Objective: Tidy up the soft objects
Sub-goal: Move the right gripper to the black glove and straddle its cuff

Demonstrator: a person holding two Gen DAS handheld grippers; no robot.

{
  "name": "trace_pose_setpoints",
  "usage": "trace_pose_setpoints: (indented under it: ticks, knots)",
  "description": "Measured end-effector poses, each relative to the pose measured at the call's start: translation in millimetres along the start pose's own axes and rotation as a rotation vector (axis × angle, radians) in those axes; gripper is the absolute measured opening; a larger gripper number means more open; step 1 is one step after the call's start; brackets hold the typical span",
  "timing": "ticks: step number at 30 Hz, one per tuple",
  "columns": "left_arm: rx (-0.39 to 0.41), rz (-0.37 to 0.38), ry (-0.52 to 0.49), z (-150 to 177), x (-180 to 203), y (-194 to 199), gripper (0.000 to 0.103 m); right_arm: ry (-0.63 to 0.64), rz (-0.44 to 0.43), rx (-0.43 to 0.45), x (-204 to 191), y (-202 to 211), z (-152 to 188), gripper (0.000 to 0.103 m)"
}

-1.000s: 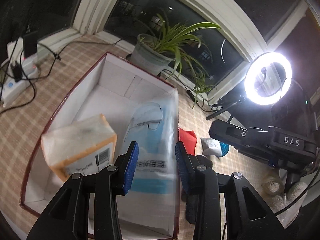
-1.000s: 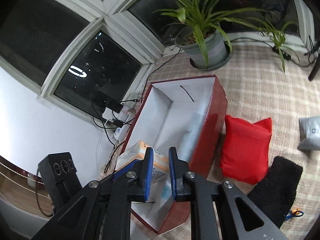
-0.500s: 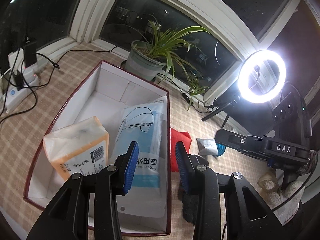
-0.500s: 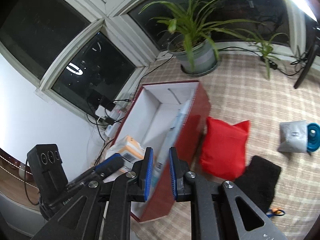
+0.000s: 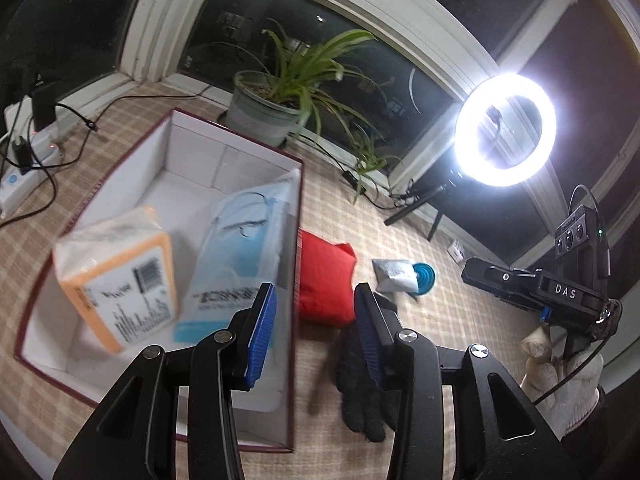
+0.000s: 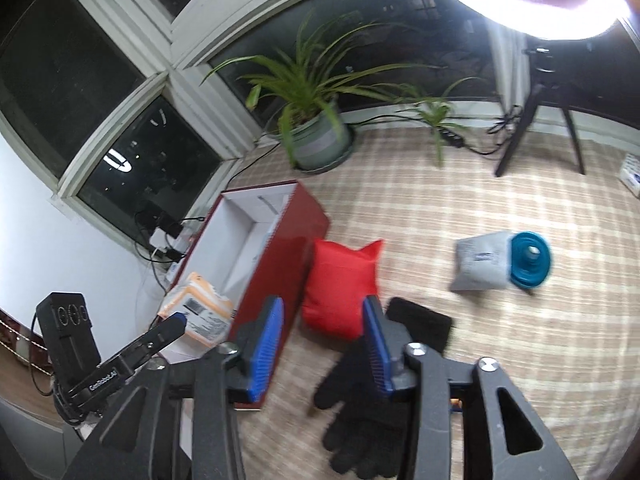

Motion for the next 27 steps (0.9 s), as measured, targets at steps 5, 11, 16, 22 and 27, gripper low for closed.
trace_pose_setpoints:
  ticks: [5,11,16,22,27]
  knots:
    - [-0.02,0.021,-0.035,15.0,24.3,-1.1,0.049,-0.044,0.008,0.039,28.9,17.8,3.9,0.044]
    - [-0.065,0.046,-0.091,41.2,59.0,-6.1,0.049,-0.085,0.03,0.033,67.0,22.0,11.3,0.044]
    - [-0.12,0.059,-0.106,67.7,77.0,-12.7,0.049,-0.025,0.103,-0.028,90.6,12.3,19.7,0.049]
    - [-0.19,0.031,-0.1,102.7,81.4,-24.7,0.049,0.016,0.124,-0.096,109.5,-1.3,35.3,0.062]
    - [-0.251,-0.019,-0.09,131.8,76.6,-38.5,0.049,0.032,0.104,-0.162,118.2,-19.5,47.4,0.062]
Point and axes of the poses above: each gripper's, at about its wrist camera, not at the fingertips, and y roughly against the way its jaws point, x to its right, z to its underside, the point moved 5 cm from there along -y, roughly the way its jaws point, and after that the axes turned 12 degrees about x, right-handed, at the moved point
